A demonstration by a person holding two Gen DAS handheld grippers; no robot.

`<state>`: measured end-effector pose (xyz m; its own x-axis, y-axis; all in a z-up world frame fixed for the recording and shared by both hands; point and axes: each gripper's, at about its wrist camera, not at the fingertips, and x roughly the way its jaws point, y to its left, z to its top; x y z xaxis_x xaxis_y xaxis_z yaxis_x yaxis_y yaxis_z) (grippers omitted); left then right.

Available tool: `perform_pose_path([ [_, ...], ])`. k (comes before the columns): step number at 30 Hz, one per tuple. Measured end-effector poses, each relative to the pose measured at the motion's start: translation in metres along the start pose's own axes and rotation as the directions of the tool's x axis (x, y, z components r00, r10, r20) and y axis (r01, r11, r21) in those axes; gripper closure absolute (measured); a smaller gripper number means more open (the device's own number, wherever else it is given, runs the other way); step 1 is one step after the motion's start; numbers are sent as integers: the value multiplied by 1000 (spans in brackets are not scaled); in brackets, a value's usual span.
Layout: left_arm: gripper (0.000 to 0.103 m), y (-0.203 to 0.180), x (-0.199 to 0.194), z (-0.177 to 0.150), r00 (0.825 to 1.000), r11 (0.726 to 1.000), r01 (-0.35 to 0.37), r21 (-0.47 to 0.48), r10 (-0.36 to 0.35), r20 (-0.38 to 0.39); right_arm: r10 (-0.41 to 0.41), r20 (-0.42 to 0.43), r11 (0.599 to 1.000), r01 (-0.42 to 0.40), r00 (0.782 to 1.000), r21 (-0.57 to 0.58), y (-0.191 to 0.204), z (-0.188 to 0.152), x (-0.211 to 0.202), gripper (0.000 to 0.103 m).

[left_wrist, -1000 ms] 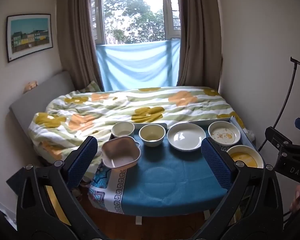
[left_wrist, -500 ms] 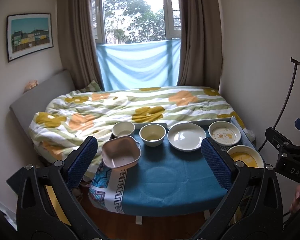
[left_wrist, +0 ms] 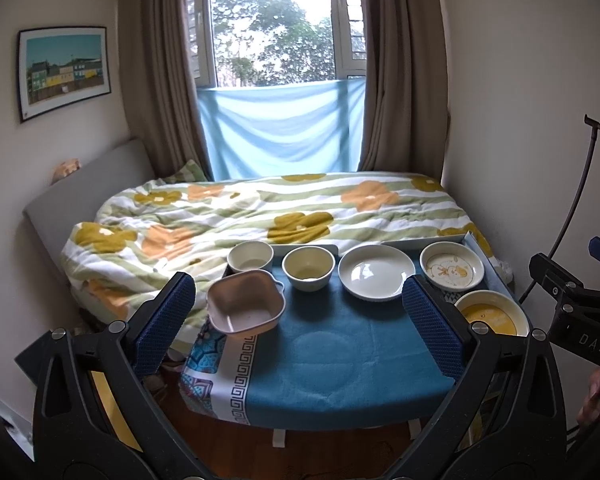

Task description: Organize plates and bowls

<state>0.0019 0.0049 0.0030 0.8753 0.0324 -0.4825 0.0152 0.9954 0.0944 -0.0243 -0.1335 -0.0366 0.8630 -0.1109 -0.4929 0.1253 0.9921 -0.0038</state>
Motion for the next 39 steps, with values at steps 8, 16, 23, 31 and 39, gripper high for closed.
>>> perform_pose_path([
  [8, 1, -3, 0, -2, 1000, 1000, -11, 8, 11, -5, 4, -2, 1000, -4, 1000, -2, 0, 0, 2, 0],
  [16, 1, -2, -2, -2, 999, 1000, -14, 14, 14, 29, 5, -2, 1000, -5, 1000, -1, 0, 1, 2, 0],
  [23, 1, -4, -5, -2, 997, 998, -46, 47, 43, 61, 7, -9, 1000, -7, 1000, -3, 4, 0, 3, 0],
  [31, 1, -20, 11, 8, 999, 993, -1, 122, -3, 33, -20, -50, 998, 23, 999, 54, -13, -2, 11, 0],
  [39, 1, -73, 86, 0, 968, 954, 239, 179, -221, -118, -114, -182, 980, 141, 977, 143, -61, -43, 39, 0],
])
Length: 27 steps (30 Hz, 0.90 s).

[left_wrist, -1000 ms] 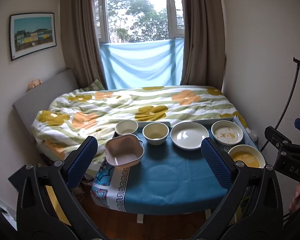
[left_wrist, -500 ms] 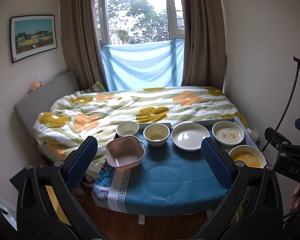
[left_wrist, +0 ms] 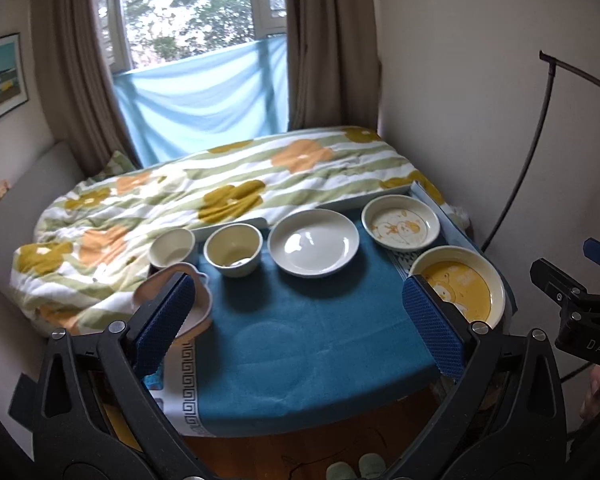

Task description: Organize plates and bowls

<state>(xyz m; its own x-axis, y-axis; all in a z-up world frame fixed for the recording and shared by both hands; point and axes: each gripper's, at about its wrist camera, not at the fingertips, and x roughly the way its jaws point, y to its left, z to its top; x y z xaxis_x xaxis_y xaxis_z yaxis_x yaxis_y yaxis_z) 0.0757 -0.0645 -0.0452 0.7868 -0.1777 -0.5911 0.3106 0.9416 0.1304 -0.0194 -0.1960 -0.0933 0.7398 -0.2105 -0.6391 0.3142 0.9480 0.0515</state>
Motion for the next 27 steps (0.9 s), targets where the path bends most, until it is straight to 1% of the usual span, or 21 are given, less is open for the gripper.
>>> perform_pose_path([
  [1, 1, -8, 13, 0, 999, 1000, 23, 15, -23, -23, -16, -15, 1000, 16, 1000, 15, -9, -5, 6, 0],
  [2, 1, -16, 28, -1, 997, 998, 55, 29, -53, -63, -24, -32, 999, 25, 999, 31, -19, -9, 13, 0],
  [3, 1, -24, 42, -1, 992, 995, 87, 40, -84, -90, -22, -59, 999, 25, 998, 46, -29, -12, 21, 0],
  [5, 1, -43, 73, -5, 973, 984, 169, 52, -158, -170, -31, -101, 996, 39, 994, 81, -48, -21, 36, 0],
  [7, 1, -63, 103, -9, 946, 969, 240, 51, -222, -237, -38, -143, 992, 54, 989, 115, -67, -31, 51, 0],
  [9, 1, -82, 133, -13, 917, 953, 299, 46, -273, -290, -15, -188, 984, 48, 982, 174, -89, -40, 72, 0],
  [13, 1, -117, 190, -25, 860, 929, 369, 35, -327, -392, 101, -271, 951, -13, 957, 309, -132, -61, 119, 0],
  [14, 1, -124, 205, -28, 840, 922, 387, 28, -340, -424, 130, -284, 941, -28, 950, 337, -139, -66, 129, 0],
  [15, 1, -132, 219, -31, 815, 912, 410, 12, -360, -454, 152, -294, 932, -38, 944, 360, -145, -70, 139, 0],
  [16, 1, -138, 233, -34, 797, 908, 420, 2, -368, -478, 181, -300, 923, -56, 937, 382, -151, -74, 149, 2],
  [17, 3, -142, 241, -38, 781, 903, 429, -8, -375, -500, 207, -307, 915, -73, 929, 397, -155, -77, 158, 4],
  [19, 9, -150, 262, -44, 757, 898, 441, -6, -376, -534, 242, -332, 909, -93, 912, 407, -159, -80, 176, 21],
  [20, 17, -153, 273, -48, 745, 895, 446, -4, -374, -553, 257, -343, 907, -103, 903, 408, -160, -82, 184, 25],
  [21, 25, -158, 282, -50, 730, 891, 453, -6, -375, -572, 272, -352, 904, -113, 896, 412, -162, -83, 190, 36],
  [22, 28, -161, 289, -53, 715, 888, 460, -10, -376, -590, 291, -354, 899, -127, 889, 420, -163, -84, 195, 41],
  [23, 33, -163, 296, -54, 701, 885, 466, -15, -379, -604, 309, -353, 892, -140, 883, 429, -165, -85, 197, 42],
  [24, 38, -165, 301, -55, 691, 883, 469, -21, -381, -614, 325, -351, 886, -153, 878, 437, -166, -86, 200, 46],
  [25, 41, -166, 305, -55, 681, 881, 473, -27, -384, -624, 342, -349, 881, -168, 872, 443, -168, -86, 203, 49],
  [26, 46, -167, 309, -56, 672, 879, 477, -31, -387, -632, 353, -349, 878, -178, 868, 445, -168, -85, 205, 52],
  [27, 52, -167, 313, -57, 665, 878, 477, -34, -386, -639, 360, -350, 877, -186, 865, 444, -168, -84, 207, 57],
])
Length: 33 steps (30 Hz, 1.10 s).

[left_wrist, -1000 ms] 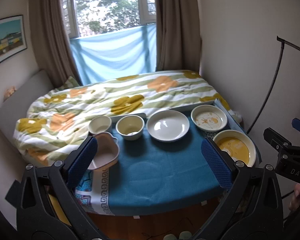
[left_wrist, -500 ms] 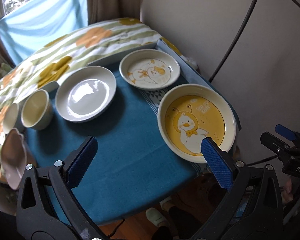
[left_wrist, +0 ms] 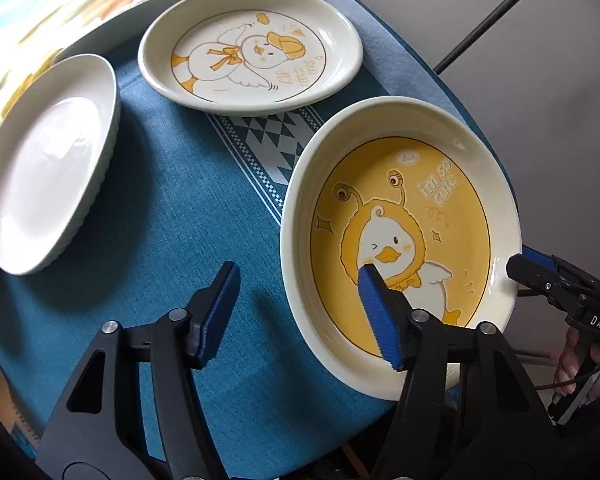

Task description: Organize plates and bowls

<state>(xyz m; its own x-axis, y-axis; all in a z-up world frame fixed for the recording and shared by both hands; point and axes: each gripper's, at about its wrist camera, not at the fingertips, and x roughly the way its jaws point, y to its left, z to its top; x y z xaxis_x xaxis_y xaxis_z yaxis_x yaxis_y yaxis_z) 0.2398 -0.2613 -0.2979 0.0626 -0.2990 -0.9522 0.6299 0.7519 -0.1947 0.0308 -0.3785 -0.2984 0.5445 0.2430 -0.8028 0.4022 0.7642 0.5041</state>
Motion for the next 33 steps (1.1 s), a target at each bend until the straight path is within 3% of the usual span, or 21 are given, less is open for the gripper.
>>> perform_pose_path([
  [3, 67, 3, 5, 4, 999, 1000, 27, -9, -27, -27, 18, -15, 1000, -18, 1000, -14, 1, 5, 3, 69],
  [9, 86, 11, 15, 9, 995, 996, 92, -3, -92, -45, 10, -29, 1000, -11, 1000, -28, -3, 13, 9, 83],
  [15, 88, 24, 23, 12, 990, 991, 134, -19, -135, -45, 25, -40, 1000, -26, 999, -18, -10, 16, 11, 90],
  [23, 88, 12, 21, 6, 995, 994, 95, 47, -94, -18, -29, -36, 995, 25, 999, -95, 2, 17, 10, 90],
  [33, 88, 16, -25, -16, 995, 997, 75, -1, -75, 63, -19, -21, 981, 14, 1000, -196, 30, 21, 0, 90],
])
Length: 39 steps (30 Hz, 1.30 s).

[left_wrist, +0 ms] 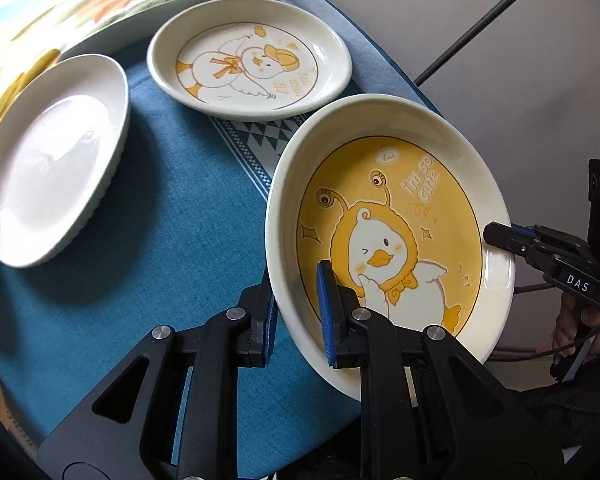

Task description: Organize plates and bowls

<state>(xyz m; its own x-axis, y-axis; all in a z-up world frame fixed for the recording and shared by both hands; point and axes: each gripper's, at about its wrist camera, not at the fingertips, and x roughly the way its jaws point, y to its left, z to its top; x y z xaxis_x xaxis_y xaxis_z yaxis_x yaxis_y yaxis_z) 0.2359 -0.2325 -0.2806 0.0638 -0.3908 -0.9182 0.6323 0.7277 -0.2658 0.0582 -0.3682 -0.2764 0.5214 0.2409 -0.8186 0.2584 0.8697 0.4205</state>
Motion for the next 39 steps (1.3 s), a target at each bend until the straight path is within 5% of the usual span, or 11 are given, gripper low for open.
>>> perform_pose_path([
  [8, 88, 38, -73, -42, 992, 991, -35, -133, 51, 119, 50, -15, 986, -52, 999, -156, 65, 20, -3, 90],
  [17, 88, 123, -136, -136, 978, 946, -83, -315, 138, 157, 125, -101, 926, -153, 987, -346, 155, 17, 43, 90],
  [29, 88, 222, -135, -239, 971, 877, -135, -461, 209, 113, 157, -231, 883, -241, 960, -403, 239, -40, 129, 90],
  [39, 88, 245, -131, -267, 969, 892, -86, -444, 179, 172, 177, -208, 880, -250, 962, -404, 242, -50, 143, 90],
])
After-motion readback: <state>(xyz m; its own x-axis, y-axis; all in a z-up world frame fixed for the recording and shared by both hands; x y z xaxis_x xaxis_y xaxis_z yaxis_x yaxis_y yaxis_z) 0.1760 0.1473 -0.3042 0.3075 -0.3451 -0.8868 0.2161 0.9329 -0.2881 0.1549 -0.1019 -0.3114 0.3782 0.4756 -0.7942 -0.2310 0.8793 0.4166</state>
